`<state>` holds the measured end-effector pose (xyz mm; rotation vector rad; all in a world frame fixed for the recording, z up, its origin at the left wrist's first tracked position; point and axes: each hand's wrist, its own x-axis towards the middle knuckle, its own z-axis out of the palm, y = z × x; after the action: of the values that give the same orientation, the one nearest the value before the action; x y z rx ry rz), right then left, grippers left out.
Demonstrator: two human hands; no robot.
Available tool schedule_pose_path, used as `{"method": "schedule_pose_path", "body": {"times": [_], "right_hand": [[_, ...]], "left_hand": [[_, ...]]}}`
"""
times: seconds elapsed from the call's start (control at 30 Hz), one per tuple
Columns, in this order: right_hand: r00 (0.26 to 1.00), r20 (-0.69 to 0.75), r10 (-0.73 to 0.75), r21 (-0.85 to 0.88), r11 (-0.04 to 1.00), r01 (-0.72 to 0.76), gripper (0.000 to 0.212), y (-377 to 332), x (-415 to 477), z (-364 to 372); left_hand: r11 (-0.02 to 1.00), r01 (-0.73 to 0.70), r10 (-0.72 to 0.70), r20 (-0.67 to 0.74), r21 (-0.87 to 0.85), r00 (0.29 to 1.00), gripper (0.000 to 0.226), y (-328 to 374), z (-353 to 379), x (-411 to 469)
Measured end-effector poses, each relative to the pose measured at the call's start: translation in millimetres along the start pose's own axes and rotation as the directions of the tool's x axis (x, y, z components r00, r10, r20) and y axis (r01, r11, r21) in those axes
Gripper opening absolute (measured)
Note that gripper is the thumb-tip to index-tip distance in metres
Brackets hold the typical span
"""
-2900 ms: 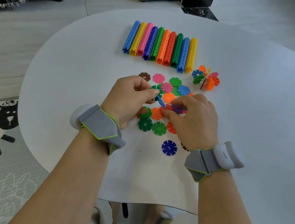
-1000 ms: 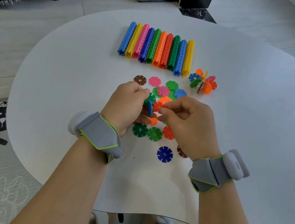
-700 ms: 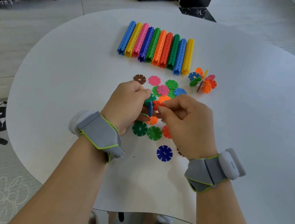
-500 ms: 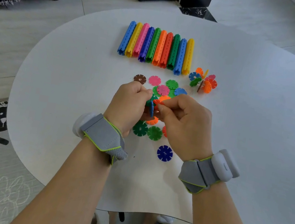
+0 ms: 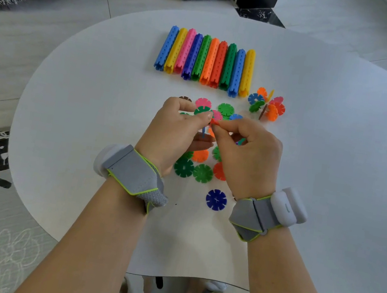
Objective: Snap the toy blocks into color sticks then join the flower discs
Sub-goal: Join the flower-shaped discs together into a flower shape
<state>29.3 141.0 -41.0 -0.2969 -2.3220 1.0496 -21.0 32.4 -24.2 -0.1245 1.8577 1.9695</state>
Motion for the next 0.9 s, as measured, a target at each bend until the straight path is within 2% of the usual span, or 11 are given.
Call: {"method": "schedule_pose_path", "body": {"times": [0.13,0.27,0.43,0.73,0.9], "right_hand": [[0.975,0.222,0.008,-0.09,0.996,0.013,0.017,0.8,3.0,-9.0],[0.944,0.317,0.093,-0.209,0.978,-0.026,0.018,10.7,6.6,-21.5],[0.884,0.428,0.19,-0.321,0.946,-0.048,0.025,18.2,4.7,-28.4],[0.899,0.36,0.249,-0.37,0.923,-0.107,0.036,19.7,9.5,-22.0],[0.905,0.346,0.248,-0.37,0.922,-0.111,0.024,20.8,10.2,-19.0]], "left_hand": [[0.995,-0.074,0.076,-0.031,0.067,0.997,0.005,-0.6,-7.7,1.1],[0.989,-0.088,0.094,-0.042,0.116,0.995,0.018,-1.6,-11.6,0.8],[0.985,-0.089,0.091,-0.005,0.151,0.996,0.022,-2.8,-9.2,-2.4],[0.982,-0.09,0.082,0.054,0.167,0.995,0.027,-1.6,-4.8,-6.9],[0.984,-0.063,0.048,0.096,0.165,0.994,0.023,-4.8,-1.6,-7.3]]}}
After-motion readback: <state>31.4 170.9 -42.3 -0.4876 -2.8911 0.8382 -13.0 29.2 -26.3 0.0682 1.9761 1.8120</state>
